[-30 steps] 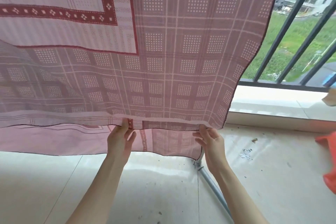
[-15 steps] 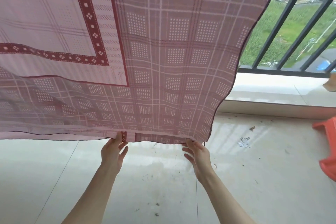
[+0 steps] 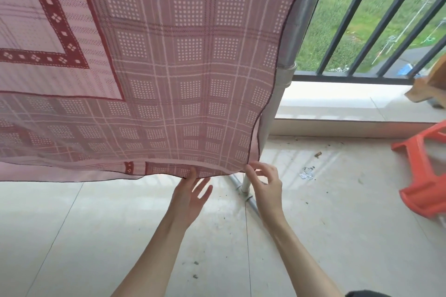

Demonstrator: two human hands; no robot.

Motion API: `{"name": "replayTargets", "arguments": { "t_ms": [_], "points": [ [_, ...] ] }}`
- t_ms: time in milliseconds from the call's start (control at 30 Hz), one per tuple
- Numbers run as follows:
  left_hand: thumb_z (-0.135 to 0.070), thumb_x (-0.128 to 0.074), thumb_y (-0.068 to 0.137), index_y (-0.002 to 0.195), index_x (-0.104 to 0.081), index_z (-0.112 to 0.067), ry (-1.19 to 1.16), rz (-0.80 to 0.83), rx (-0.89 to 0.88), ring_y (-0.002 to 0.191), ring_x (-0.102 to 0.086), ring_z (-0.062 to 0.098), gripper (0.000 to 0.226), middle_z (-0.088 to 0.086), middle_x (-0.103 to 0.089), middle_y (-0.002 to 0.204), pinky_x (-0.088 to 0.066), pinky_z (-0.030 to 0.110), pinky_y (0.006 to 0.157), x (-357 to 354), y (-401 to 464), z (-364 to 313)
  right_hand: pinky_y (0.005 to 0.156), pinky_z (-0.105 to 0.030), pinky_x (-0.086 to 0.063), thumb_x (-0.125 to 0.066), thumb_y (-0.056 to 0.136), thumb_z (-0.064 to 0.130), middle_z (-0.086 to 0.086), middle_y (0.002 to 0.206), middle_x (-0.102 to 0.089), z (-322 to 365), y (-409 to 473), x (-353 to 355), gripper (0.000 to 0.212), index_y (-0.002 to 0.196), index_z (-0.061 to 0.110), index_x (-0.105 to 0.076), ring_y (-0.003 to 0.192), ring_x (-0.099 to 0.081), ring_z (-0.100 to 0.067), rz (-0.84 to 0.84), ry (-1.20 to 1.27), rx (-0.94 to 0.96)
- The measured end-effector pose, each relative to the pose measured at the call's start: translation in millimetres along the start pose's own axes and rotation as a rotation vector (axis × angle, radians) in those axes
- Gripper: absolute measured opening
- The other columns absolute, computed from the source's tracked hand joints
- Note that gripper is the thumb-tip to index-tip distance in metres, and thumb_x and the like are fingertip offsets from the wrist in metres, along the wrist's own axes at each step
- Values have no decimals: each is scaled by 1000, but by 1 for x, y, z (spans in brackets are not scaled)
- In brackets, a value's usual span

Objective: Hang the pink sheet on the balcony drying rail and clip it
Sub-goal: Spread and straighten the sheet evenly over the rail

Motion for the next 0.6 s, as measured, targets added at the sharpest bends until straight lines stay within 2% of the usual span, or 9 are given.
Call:
{"name": "replayTargets", "arguments": {
  "t_ms": [33, 133, 200, 267, 333, 400, 500, 533, 600],
  "points": [
    [-28, -51, 91, 104, -59, -18, -11, -13, 8, 114, -51, 24, 18, 3, -57, 115, -44, 38, 91, -3, 3, 2, 80, -13, -46, -63, 85, 25, 5, 103, -57, -3, 3, -1, 8, 91, 20, -64, 97, -56, -7, -25, -6, -7],
    [-31, -53, 90, 119, -52, -17, -53, -38, 42, 121, -45, 26, 32, 7, -46, 128, -40, 40, 99, -9, 8, 10, 86, -30, -51, -60, 88, 32, 5, 109, -60, -13, 12, -3, 20, 103, 18, -58, 105, -56, -11, -80, 63, -154],
    [-32, -55, 88, 126, -48, -12, -78, -28, 47, 123, -46, 26, 44, 8, -46, 133, -41, 39, 99, -13, 12, 16, 82, -32, -52, -61, 88, 31, 2, 108, -62, -18, 17, -2, 26, 109, 16, -58, 98, -60, -13, -68, 85, -209],
    [-32, -57, 84, 127, -48, -9, -91, -18, 32, 122, -48, 24, 50, 7, -48, 134, -44, 36, 95, -19, 16, 22, 77, -31, -52, -62, 88, 28, 3, 98, -67, -17, 20, 1, 21, 105, 16, -63, 87, -63, -12, -52, 100, -206],
    [-29, -55, 85, 115, -56, -11, -100, -17, 7, 123, -48, 24, 35, 2, -55, 126, -43, 35, 92, -25, 20, 26, 70, -27, -47, -61, 88, 25, -2, 91, -70, -15, 22, 3, 10, 89, 17, -67, 80, -61, -10, -18, 81, -170],
    [-24, -51, 90, 102, -60, -14, -122, -20, 1, 123, -48, 23, 17, -3, -61, 113, -40, 35, 91, -31, 23, 29, 64, -25, -40, -61, 88, 21, -20, 90, -67, -16, 25, 3, 20, 80, 5, -68, 70, -53, -11, -16, 53, -163],
    [-22, -48, 93, 102, -59, -17, -106, -2, -2, 120, -48, 22, 15, -5, -60, 113, -40, 33, 88, -32, 27, 35, 56, -24, -32, -59, 89, 18, -40, 89, -49, -22, 28, 9, 37, 89, -19, -54, 68, -39, -14, -34, 87, -184],
    [-23, -47, 94, 102, -58, -17, -102, 6, 4, 119, -48, 21, 15, -5, -60, 113, -38, 33, 88, -31, 27, 38, 53, -21, -32, -58, 90, 17, -36, 79, -47, -26, 27, 12, 39, 91, -21, -51, 66, -38, -13, -28, 96, -186],
    [-21, -45, 95, 96, -59, -18, -86, 5, 24, 117, -48, 19, 14, -5, -61, 107, -38, 30, 86, -31, 25, 43, 50, -14, -35, -55, 92, 16, -15, 74, -47, -27, 25, 18, 34, 91, -18, -55, 60, -39, -9, 6, 104, -184]
  ]
}}
Point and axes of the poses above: each hand's wrist, its own y-axis towards the middle knuckle, its own x-axis out of the back of the hand, z = x × y, the point moved 2 cm from there along y, towards the middle knuckle
